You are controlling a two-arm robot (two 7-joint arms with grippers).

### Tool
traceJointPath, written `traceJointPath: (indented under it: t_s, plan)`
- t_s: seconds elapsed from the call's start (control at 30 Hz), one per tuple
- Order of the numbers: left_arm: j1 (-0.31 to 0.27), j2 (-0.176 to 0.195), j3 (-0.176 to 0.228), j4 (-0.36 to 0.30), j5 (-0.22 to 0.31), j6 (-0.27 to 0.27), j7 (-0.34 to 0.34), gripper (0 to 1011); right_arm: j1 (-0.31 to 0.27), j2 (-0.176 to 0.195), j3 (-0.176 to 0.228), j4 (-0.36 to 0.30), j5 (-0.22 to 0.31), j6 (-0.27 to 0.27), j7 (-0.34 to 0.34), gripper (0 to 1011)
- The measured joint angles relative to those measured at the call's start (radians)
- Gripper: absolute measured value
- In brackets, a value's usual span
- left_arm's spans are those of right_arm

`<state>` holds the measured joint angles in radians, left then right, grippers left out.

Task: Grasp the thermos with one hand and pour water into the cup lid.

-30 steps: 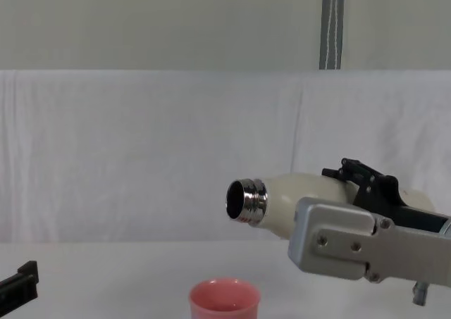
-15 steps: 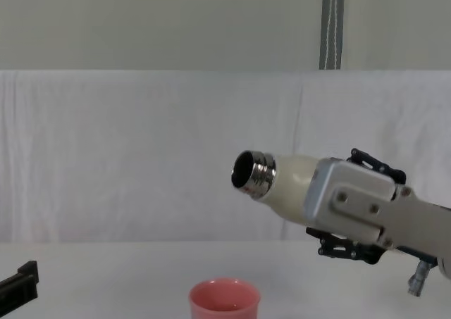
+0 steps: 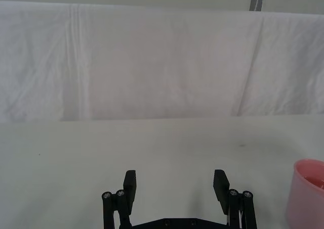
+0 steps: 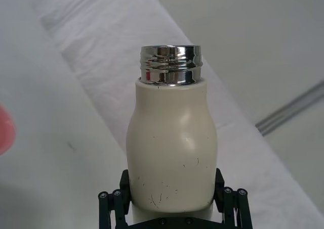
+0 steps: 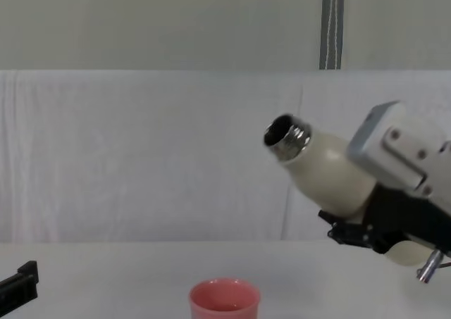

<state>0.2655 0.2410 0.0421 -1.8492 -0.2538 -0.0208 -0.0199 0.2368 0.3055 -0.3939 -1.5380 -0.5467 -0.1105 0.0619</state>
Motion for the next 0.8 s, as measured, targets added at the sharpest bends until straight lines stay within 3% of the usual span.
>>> traceJointPath:
  t_s: [0.33, 0.6, 0.8]
  plan:
    - [0.0, 0.0, 0.0, 0.0, 0.0, 0.0, 0.0, 1001, -0.019, -0.024, 0.051, 0.01, 0.096, -0.029, 0.021, 950]
    - [0.0, 0.0, 0.0, 0.0, 0.0, 0.0, 0.0, 1001, -0.038, -0.062, 0.105, 0.02, 0.211, -0.03, 0.046, 950]
    - [0.0, 0.0, 0.0, 0.0, 0.0, 0.0, 0.0, 1001, -0.048, -0.076, 0.131, 0.022, 0.256, -0.029, 0.053, 950]
